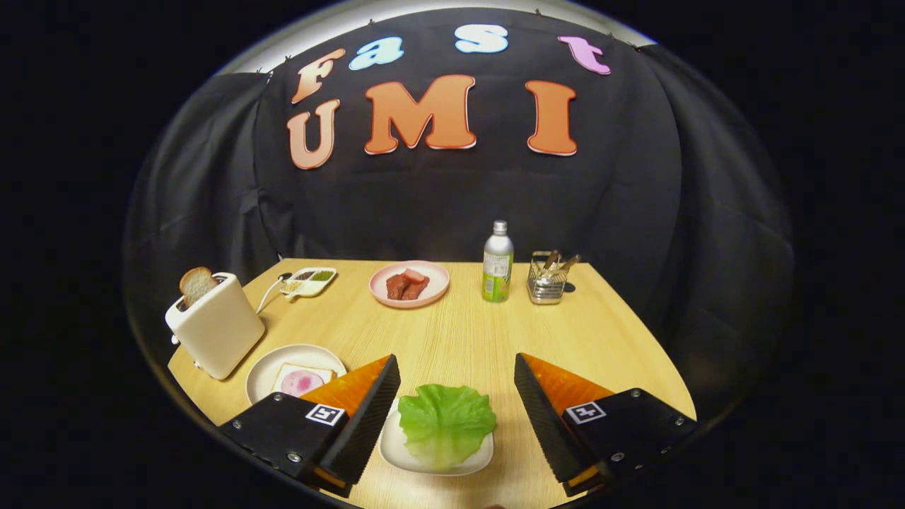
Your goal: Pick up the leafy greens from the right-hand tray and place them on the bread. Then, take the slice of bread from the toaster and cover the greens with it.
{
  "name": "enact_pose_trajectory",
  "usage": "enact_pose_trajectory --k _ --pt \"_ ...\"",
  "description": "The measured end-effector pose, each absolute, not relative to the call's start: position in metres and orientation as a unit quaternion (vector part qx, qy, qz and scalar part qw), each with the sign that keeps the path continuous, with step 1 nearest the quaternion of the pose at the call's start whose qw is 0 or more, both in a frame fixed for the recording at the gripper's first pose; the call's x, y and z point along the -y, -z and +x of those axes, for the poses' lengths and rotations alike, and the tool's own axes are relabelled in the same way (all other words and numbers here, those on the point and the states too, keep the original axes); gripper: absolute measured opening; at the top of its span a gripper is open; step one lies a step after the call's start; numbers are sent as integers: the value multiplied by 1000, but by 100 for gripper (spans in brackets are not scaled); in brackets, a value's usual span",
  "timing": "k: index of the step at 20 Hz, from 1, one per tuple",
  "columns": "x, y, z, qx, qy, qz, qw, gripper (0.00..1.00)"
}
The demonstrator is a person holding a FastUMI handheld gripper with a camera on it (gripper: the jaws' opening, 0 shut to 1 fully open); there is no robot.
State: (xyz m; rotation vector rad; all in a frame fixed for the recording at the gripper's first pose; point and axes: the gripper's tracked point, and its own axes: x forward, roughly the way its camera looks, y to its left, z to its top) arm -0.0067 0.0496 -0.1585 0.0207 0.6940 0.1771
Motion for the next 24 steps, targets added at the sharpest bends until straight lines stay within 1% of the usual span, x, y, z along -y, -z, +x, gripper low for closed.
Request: enact_pose_trajectory --k 8,12,16,21,22,24 --pt "-66 228 -32 -486 -117 -4 866 98" --pt "-72 251 -39 -530 -125 -17 839 97" --pt "-71 275 -44 -568 -118 -26 814 96" --pt "-66 296 -47 -595 -104 -37 796 89" --pt "-66 302 -49 -601 -103 -41 792 85" --pt "-66 310 -51 -608 -104 -44 786 82"
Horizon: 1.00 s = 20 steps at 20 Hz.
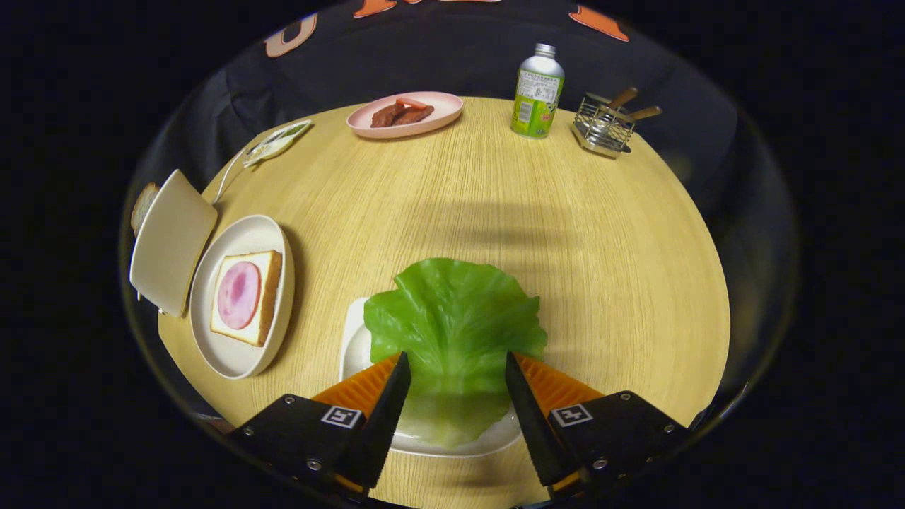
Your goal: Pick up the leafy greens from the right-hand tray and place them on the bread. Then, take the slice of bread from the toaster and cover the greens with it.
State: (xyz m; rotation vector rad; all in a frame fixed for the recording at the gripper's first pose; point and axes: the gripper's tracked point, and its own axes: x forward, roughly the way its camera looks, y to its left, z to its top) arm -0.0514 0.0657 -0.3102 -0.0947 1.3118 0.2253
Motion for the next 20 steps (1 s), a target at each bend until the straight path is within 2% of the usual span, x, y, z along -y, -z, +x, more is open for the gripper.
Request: enact_pose_trajectory --k 1,5,6,7,8,10,12,20 --pt "-67 307 -49 -609 -103 -43 785 82" --pt "-69 309 -50 -608 -105 -41 786 67" --pt "-67 308 -48 -605 -101 -37 789 55" --pt "-66 308 -46 -604 -95 -32 791 48" --pt "-63 308 -45 -604 -88 -27 792 31" --pt "-61 309 -41 -598 -81 -14 797 15" --pt "-64 305 -39 -592 -82 7 802 6" --pt "-101 253 -32 -539 -136 52 829 4"
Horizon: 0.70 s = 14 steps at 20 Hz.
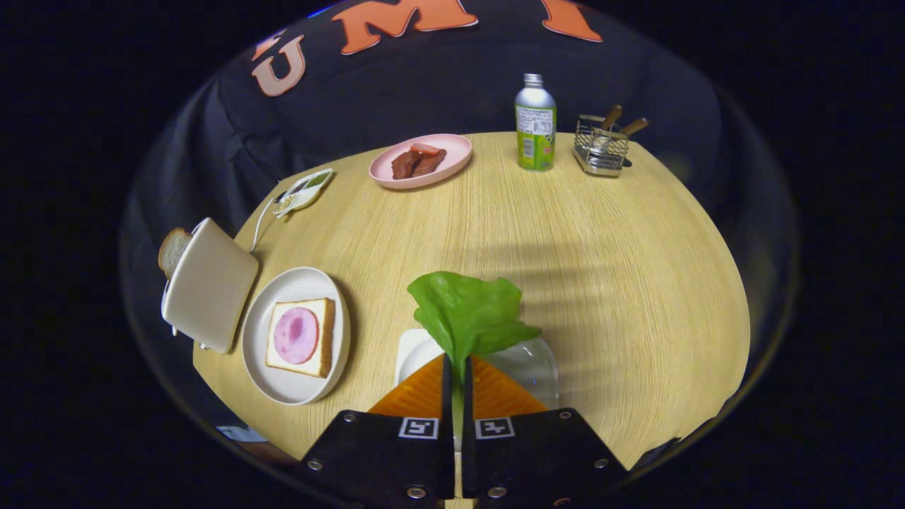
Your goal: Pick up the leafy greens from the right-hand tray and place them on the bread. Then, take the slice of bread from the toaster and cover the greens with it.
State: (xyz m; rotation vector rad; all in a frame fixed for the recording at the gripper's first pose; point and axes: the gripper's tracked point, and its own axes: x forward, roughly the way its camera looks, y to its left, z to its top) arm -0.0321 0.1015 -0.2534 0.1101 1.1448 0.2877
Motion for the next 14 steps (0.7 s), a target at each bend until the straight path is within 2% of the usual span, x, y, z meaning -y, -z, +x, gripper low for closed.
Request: enact_pose_trajectory --k 14 --pt "-226 222 -48 -506 -286 35 813 4"
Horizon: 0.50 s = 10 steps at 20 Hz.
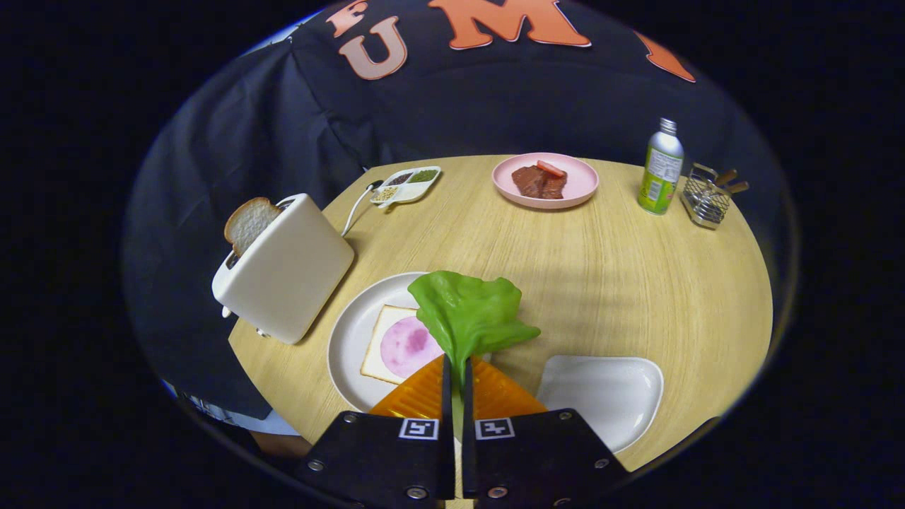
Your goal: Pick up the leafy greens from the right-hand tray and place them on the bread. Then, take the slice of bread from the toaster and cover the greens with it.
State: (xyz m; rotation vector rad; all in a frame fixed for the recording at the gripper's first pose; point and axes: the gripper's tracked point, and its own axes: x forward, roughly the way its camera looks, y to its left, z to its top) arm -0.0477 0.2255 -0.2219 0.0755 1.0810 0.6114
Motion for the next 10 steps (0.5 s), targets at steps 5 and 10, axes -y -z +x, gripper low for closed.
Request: enact_pose_trajectory --k 5,10 --pt "-268 232 -56 -521 -325 31 789 5" --pt "-285 243 -57 -539 -331 35 774 5"
